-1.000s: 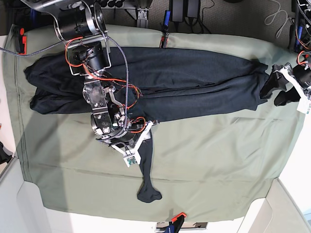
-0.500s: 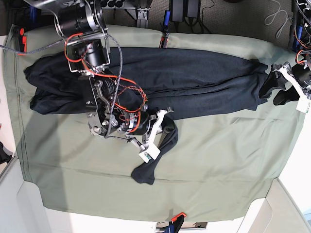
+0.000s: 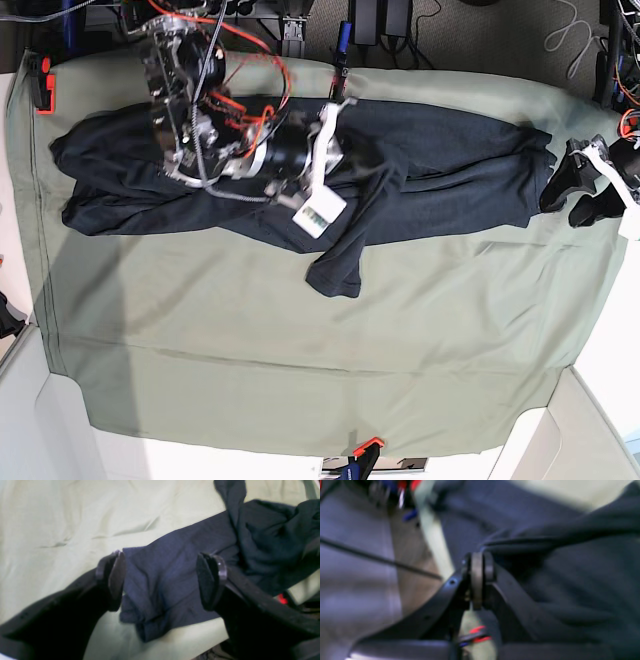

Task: Fold the T-shirt properly
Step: 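Lift the sleeve with the right gripper and lay it onto the strip, then grasp the sleeve end with the left gripper and pull it along the strip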

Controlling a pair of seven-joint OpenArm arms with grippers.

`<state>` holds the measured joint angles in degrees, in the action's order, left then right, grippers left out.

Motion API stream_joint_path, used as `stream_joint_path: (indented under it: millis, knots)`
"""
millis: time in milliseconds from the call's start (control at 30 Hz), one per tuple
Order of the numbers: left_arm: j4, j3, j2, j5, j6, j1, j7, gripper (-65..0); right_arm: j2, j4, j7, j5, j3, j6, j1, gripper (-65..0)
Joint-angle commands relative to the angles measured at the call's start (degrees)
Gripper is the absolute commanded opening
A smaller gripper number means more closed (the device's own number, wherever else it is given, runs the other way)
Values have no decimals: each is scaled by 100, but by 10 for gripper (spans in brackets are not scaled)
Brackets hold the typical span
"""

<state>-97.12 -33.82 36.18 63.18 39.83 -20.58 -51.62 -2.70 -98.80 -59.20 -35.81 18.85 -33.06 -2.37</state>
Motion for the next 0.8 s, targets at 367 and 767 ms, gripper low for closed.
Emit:
stream_joint_path:
  millis: [367, 767]
  knots:
    - [-929, 800, 127, 472, 17, 42, -245, -188, 114, -192, 382, 811, 649, 146, 66, -263]
    - [-686, 2944, -645, -2116, 17, 1303, 726, -188, 114, -481, 535, 988, -1370, 393, 63, -235]
